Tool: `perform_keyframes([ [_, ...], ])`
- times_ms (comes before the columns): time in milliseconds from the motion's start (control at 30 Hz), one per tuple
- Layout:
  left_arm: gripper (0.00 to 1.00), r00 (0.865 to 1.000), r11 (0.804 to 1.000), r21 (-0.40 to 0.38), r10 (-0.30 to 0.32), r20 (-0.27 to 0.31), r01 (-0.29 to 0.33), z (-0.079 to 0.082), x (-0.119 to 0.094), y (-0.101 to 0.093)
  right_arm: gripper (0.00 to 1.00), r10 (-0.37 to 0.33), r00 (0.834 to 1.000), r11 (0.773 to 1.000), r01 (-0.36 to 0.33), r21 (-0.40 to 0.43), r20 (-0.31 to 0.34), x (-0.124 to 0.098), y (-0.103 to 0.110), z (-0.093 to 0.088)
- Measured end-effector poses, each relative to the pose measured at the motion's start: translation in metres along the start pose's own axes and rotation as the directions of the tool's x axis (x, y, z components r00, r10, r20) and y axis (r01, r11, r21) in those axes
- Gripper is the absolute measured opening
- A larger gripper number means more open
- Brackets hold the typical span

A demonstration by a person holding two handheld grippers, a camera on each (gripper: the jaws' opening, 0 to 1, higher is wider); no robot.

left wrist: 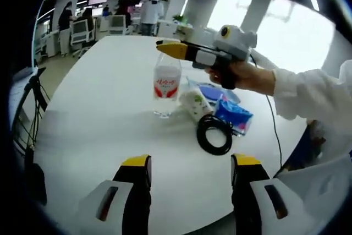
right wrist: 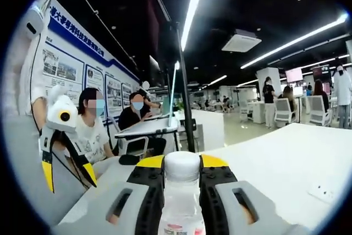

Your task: Arrange the tabletop items into an orderly group along one side of the table until the central work area is clear of visible clutter.

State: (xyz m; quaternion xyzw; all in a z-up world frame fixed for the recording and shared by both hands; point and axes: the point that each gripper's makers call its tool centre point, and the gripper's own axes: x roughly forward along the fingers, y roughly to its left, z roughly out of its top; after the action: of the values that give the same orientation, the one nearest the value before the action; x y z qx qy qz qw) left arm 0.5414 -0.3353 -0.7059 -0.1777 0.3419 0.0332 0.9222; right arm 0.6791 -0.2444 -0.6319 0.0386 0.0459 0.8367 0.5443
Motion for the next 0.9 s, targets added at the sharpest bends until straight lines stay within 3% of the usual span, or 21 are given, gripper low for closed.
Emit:
perform_keyframes([
  [333, 0.54, 1.0, 1.0, -0.018, 0.002, 0.008, -0.002, 0.0, -0.001, 0.001, 0.19, 0.028, 1.0, 0.999, -0.028, -0.03, -0.014, -0.001, -0.001, -0.004],
  [900, 0.53, 1.0, 0.999, -0.049, -0.015, 0.015, 0.015, 0.001, 0.0, 0.0, 0.2, 0.109, 0.991, 0.99, -0.115, -0.079, -0.073, -0.018, 0.017, -0.008],
])
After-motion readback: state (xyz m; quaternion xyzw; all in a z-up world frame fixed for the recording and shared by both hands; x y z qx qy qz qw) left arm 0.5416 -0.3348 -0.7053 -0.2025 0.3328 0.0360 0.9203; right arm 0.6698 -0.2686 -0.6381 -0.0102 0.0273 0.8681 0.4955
